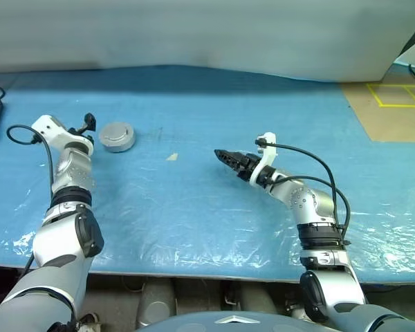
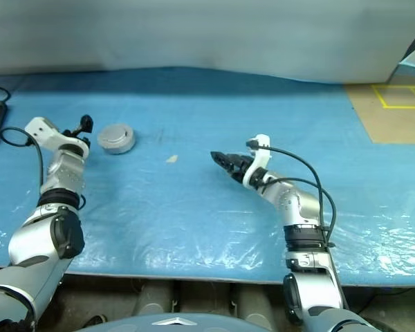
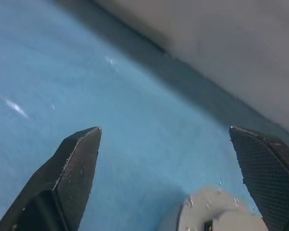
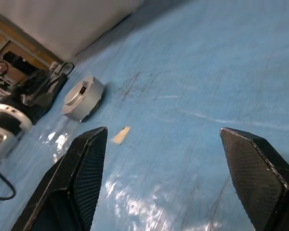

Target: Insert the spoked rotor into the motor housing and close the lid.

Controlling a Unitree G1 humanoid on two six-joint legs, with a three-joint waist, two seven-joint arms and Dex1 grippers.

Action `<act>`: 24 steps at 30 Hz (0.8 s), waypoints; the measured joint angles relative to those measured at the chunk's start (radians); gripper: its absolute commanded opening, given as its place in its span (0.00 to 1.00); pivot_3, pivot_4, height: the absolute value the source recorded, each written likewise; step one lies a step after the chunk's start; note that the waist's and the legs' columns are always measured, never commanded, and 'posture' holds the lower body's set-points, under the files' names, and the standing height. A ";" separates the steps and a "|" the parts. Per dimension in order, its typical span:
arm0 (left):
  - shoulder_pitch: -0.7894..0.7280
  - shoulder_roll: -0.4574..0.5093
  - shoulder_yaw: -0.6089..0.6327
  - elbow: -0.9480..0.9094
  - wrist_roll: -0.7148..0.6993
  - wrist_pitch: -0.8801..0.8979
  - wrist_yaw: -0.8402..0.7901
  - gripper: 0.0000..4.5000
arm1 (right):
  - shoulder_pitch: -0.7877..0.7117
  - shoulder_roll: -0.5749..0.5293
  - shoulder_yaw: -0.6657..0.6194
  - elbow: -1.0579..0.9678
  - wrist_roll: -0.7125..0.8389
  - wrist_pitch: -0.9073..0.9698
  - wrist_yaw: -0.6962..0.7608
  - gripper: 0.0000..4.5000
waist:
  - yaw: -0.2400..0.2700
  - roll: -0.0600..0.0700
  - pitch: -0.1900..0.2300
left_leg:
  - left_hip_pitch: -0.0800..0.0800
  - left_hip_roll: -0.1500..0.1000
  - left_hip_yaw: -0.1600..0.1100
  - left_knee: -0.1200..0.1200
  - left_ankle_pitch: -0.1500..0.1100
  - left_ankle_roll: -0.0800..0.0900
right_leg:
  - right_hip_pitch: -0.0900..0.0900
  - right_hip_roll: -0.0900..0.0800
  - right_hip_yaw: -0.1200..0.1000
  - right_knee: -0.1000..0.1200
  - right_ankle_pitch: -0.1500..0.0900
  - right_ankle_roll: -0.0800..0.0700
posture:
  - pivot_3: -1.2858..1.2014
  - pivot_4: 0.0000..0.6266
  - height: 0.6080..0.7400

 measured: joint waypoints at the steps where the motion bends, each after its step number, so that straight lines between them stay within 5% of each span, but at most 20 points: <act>1: 0.012 -0.009 -0.015 -0.042 0.005 -0.008 -0.041 0.99 | 0.001 0.004 0.008 0.007 -0.026 -0.054 0.005 0.86 | 0.001 0.000 0.000 | 0.000 0.000 0.000 0.000 0.000 0.000 | 0.000 0.000 0.000 0.000 0.000 0.000 | 0.52 0.24 1.00; 8: 0.207 -0.096 -0.284 -0.479 0.005 0.127 -0.435 0.99 | -0.001 -0.070 0.059 0.121 -0.173 -0.286 0.097 0.86 | 0.000 0.000 0.000 | -0.001 0.000 0.004 0.000 0.001 0.002 | 0.000 -0.002 0.001 0.002 -0.001 -0.002 | 0.52 0.24 1.00; 14: 0.370 -0.044 -0.475 -0.698 0.040 0.240 -0.654 0.99 | 0.001 -0.174 0.051 0.161 -0.200 -0.375 0.229 0.86 | -0.018 0.000 0.000 | 0.001 0.002 0.004 0.000 0.002 0.004 | 0.000 0.000 0.001 0.005 -0.004 -0.008 | 0.52 0.24 1.00; 20: 0.423 0.019 -0.556 -0.768 0.086 0.275 -0.766 0.99 | 0.025 -0.273 0.064 0.150 -0.210 -0.419 0.389 0.86 | -0.021 0.000 0.000 | 0.003 0.001 0.005 0.000 0.003 0.006 | 0.000 -0.001 0.002 0.006 -0.005 -0.008 | 0.52 0.24 1.00; 24: 0.423 0.037 -0.568 -0.790 0.113 0.263 -0.795 1.00 | 0.039 -0.290 0.082 0.150 -0.220 -0.424 0.446 1.00 | -0.024 0.000 0.000 | 0.003 0.001 0.005 0.000 0.003 0.007 | 0.000 -0.001 0.003 0.006 -0.005 -0.008 | 0.52 0.24 1.00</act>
